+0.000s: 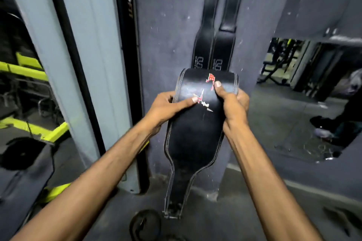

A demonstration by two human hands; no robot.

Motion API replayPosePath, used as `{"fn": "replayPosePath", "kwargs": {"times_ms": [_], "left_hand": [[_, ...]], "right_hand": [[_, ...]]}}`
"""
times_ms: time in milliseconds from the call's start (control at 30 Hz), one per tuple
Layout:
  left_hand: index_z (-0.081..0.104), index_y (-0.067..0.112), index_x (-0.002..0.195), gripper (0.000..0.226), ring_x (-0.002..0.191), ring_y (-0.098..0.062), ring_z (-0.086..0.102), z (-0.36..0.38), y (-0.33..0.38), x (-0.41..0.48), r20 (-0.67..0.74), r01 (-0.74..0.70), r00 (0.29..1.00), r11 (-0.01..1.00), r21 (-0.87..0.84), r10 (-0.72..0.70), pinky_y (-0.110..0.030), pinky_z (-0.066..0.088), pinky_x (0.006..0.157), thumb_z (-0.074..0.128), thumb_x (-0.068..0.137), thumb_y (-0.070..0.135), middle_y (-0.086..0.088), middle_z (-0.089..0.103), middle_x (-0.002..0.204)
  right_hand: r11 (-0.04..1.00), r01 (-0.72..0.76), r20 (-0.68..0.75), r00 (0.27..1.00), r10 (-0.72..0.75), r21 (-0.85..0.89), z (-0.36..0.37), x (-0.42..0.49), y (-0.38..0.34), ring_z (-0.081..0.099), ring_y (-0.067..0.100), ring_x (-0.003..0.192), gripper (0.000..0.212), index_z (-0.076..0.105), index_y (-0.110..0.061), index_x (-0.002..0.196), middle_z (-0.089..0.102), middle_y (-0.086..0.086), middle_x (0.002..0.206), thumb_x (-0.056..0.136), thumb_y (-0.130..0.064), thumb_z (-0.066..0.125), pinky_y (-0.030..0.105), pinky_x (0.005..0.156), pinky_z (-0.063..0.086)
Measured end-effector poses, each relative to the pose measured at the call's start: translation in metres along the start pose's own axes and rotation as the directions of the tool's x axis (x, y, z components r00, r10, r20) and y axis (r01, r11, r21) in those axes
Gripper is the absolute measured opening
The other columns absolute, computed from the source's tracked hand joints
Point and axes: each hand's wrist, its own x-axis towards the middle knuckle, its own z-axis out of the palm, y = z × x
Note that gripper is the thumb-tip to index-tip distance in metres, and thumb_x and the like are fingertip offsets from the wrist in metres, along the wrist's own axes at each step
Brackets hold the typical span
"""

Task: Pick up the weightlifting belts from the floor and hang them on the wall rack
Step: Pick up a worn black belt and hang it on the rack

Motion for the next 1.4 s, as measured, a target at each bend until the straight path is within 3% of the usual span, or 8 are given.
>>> {"fn": "replayPosePath", "kwargs": {"times_ms": [200,467,567,733,867,1033,1233,1400], "left_hand": [[0.056,0.019,0.126,0.067,0.1,-0.005,0.071,-0.011,0.025,-0.041,-0.104,-0.124,0.986,0.992,0.034,0.127,-0.02,0.055,0.088,0.091,0.069,0.023,0.004,0.074,0.113],[0.073,0.019,0.1,0.031,0.089,-0.003,0.072,-0.046,0.033,-0.078,0.214,-0.182,0.966,0.968,0.175,0.143,-0.023,0.053,0.083,0.084,0.074,0.005,0.011,0.079,0.094],[0.069,0.008,0.109,0.032,0.095,-0.01,0.071,-0.06,0.08,-0.075,0.272,-0.16,0.951,0.987,0.028,0.147,-0.023,0.054,0.084,0.079,0.079,0.002,0.003,0.078,0.101],[0.078,0.005,0.1,0.039,0.093,-0.022,0.074,-0.055,0.2,-0.056,0.352,-0.02,0.925,0.942,-0.334,0.144,-0.038,0.057,0.093,0.068,0.082,0.039,-0.012,0.076,0.105],[0.071,0.001,0.104,0.023,0.086,-0.028,0.075,-0.046,0.243,-0.044,0.272,0.033,0.957,0.901,-0.433,0.096,-0.041,0.061,0.085,0.063,0.092,0.019,-0.017,0.076,0.099],[0.063,-0.001,0.111,0.028,0.083,-0.032,0.07,-0.039,0.233,-0.035,0.204,-0.085,0.963,0.916,-0.392,0.176,-0.05,0.056,0.09,0.068,0.085,0.008,-0.023,0.067,0.103],[0.066,0.004,0.086,0.003,0.066,-0.024,0.071,-0.031,0.232,-0.033,0.14,-0.226,0.947,0.911,-0.346,0.288,-0.036,0.061,0.069,0.067,0.086,0.001,-0.012,0.073,0.075],[0.067,0.005,0.086,0.004,0.064,-0.021,0.072,-0.037,0.232,-0.032,0.075,-0.319,0.93,0.893,-0.316,0.359,-0.031,0.06,0.061,0.068,0.085,0.0,-0.009,0.075,0.075]], "right_hand": [[0.984,0.176,0.0,0.984,-0.176,0.037,0.033,-0.016,-0.088,0.068,0.018,0.076,0.015,0.074,-0.005,0.088,0.077,0.011,0.089,0.08,-0.014,0.082,0.037,0.077,0.059],[0.948,0.314,-0.014,0.95,-0.313,0.05,0.054,-0.043,-0.161,0.064,0.016,0.074,0.025,0.07,0.004,0.092,0.07,0.007,0.083,0.082,-0.016,0.081,0.032,0.071,0.055],[0.936,0.345,-0.011,0.939,-0.345,0.073,0.053,-0.048,-0.179,0.064,0.019,0.077,0.035,0.068,0.007,0.093,0.07,0.009,0.085,0.078,-0.021,0.083,0.036,0.074,0.056],[0.923,0.375,0.053,0.923,-0.38,0.088,0.066,-0.065,-0.198,0.068,0.022,0.081,0.035,0.069,0.01,0.098,0.075,0.019,0.096,0.08,-0.017,0.081,0.043,0.08,0.06],[0.922,0.386,0.143,0.913,-0.381,-0.007,0.065,-0.074,-0.202,0.074,0.027,0.09,0.026,0.072,0.004,0.102,0.077,0.021,0.105,0.081,-0.008,0.08,0.047,0.087,0.059],[0.882,0.466,0.261,0.862,-0.435,-0.068,0.033,-0.09,-0.175,0.074,0.02,0.101,0.05,0.065,-0.004,0.121,0.076,0.01,0.115,0.076,-0.005,0.085,0.031,0.086,0.059],[0.938,0.303,0.391,0.894,-0.218,-0.171,-0.011,-0.116,-0.077,0.073,0.023,0.106,0.051,0.07,-0.014,0.112,0.078,0.003,0.112,0.067,-0.022,0.09,0.043,0.096,0.058],[0.927,0.267,0.494,0.862,-0.108,-0.263,-0.015,-0.094,-0.101,0.074,0.02,0.104,0.047,0.071,-0.009,0.113,0.078,0.006,0.112,0.07,-0.018,0.089,0.031,0.089,0.057]]}}
